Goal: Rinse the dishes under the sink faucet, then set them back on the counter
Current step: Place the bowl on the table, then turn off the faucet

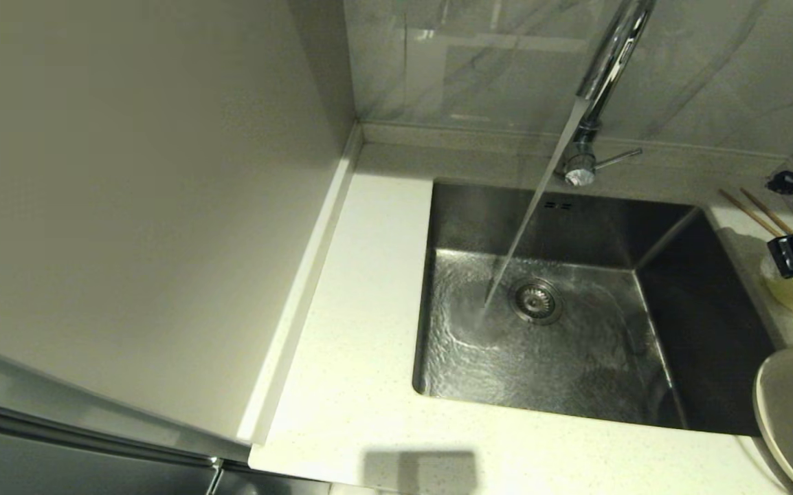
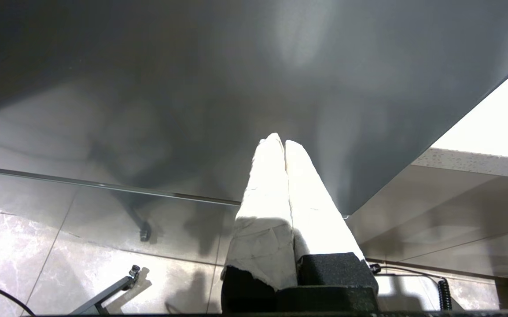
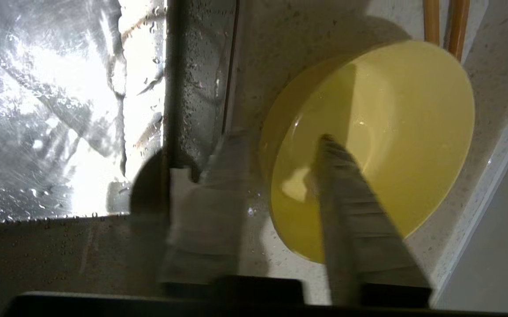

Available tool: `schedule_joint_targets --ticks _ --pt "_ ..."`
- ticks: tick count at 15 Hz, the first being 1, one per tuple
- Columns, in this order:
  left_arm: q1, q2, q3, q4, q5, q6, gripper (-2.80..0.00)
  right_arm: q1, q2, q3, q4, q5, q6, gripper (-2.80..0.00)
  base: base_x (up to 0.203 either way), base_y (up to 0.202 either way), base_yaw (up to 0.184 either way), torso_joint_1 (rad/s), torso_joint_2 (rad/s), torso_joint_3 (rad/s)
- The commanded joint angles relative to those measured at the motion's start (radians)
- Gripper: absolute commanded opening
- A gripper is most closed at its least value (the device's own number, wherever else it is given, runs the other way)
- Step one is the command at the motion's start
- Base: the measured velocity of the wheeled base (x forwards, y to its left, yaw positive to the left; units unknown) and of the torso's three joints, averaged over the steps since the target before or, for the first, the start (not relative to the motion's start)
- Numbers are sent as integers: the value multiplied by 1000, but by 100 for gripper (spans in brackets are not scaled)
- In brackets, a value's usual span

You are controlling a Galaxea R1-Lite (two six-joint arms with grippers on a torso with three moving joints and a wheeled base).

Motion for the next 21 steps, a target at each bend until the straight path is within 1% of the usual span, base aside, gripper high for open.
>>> schedule_joint_targets --ticks 1,4,5,6,8,11,12,13,14,15,17,19,21 --pt "0 -2 0 -1 1 -1 -280 0 -2 -18 3 -1 -2 0 0 0 0 0 0 0" --pt "0 -2 0 -1 1 -1 -280 0 -32 -55 4 7 8 0 0 0 0 0 0 0" --pt "0 -2 0 -1 1 -1 -280 3 -49 -65 4 16 9 0 0 0 0 0 0 0" --pt "0 -2 0 -1 1 -1 -280 16 -68 -79 5 43 8 0 0 0 0 0 0 0" --pt "0 -2 0 -1 1 -1 -280 67 -90 -120 14 87 -1 0 0 0 0 0 0 0" --pt "0 -2 0 -1 1 -1 -280 169 -92 -229 77 81 -2 0 0 0 0 0 0 0" --pt "0 -2 0 -1 1 -1 -280 195 -90 -268 125 72 -8 0 0 0 0 0 0 0" --pt "0 -2 0 -1 1 -1 -280 221 -90 -276 142 56 -28 0 0 0 0 0 0 0" --pt "0 -2 0 -1 1 -1 -280 236 -91 -276 143 22 -36 -280 0 0 0 0 0 0" --pt "0 -2 0 -1 1 -1 -280 254 -93 -276 139 -13 -33 -280 0 0 0 0 0 0" --pt "0 -2 0 -1 1 -1 -280 266 -96 -276 135 -21 -37 -280 0 0 0 0 0 0" --pt "0 -2 0 -1 1 -1 -280 270 -98 -271 181 -23 -33 -280 0 0 0 0 0 0" --pt "0 -2 0 -1 1 -1 -280 273 -93 -271 176 -20 -31 -280 0 0 0 0 0 0"
